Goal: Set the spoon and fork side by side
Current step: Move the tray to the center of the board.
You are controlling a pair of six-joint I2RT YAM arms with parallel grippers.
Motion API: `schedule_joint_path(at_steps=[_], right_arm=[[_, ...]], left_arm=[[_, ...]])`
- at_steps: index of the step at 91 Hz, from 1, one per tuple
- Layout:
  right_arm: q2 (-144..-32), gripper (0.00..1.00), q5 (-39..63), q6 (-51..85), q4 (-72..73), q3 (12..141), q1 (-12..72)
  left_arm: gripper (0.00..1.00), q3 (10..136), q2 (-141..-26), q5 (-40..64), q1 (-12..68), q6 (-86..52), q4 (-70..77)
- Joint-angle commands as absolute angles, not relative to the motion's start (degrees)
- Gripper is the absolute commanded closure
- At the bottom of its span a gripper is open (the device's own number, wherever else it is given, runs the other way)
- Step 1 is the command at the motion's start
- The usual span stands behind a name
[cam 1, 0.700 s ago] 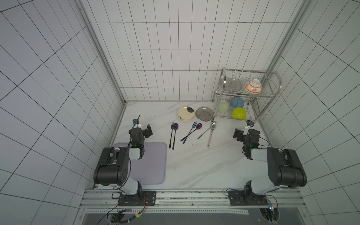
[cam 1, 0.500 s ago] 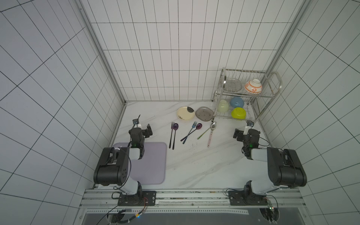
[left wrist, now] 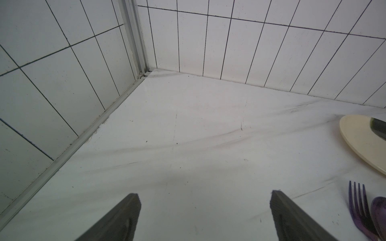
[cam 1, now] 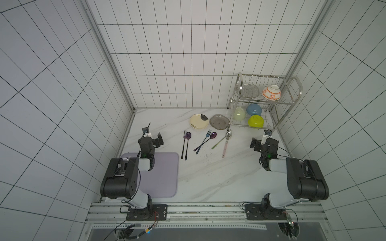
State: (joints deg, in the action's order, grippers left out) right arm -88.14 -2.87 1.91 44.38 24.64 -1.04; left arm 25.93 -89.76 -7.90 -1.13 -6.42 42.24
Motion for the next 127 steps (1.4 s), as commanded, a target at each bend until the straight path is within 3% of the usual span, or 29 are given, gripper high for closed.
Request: schedule_joint_path(at_steps=[1,13,22,30,42,62,77,92,108,127], right_arm=[[-87.9,0.01,-3.8,1.7,45.7,24.8,-0.8],[-87.7,0.01,-3.7,1.7,45.9,24.7,-0.8],[-85.4,0.01,-7.2,2.4,39.1,27.5,-0.3],[-83.0,0.02,-8.2,3.7,23.1,34.4,0.0],[-82.1,0.09,-10.3,7.1,12.7,40.0,1.7],[-74.5,0.17,-18.6,12.7,-8.7,48.8,13.7],[-74.5,0.26,-12.4,25.5,-29.3,57.2,25.6],[-79.3,0.34,-8.2,43.0,-36.0,59.7,39.9],[-91.1,0.36,-7.8,51.1,-36.8,70.9,55.0],[-106.7,0.45,-2.2,55.4,-35.2,83.6,63.1]], left_arm=[[0.02,26.1,-89.1,-8.0,-1.2,-5.9,42.8],[0.03,29.2,-86.8,-11.4,-1.1,-6.7,39.1],[0.02,39.9,-82.0,-14.7,-0.9,-11.3,13.7],[0.02,48.3,-79.5,-16.2,-1.0,-19.0,-5.3],[0.02,53.1,-74.9,-10.8,-0.8,-28.6,-22.1],[0.02,53.5,-67.7,4.6,-0.6,-36.5,-40.0],[0.02,52.3,-63.8,10.5,2.1,-36.1,-49.3],[0.02,49.5,-58.3,7.2,5.0,-35.3,-49.9],[0.02,46.2,-51.2,-5.4,4.9,-37.4,-51.8],[0.03,46.0,-47.5,-17.5,4.9,-41.6,-55.0]])
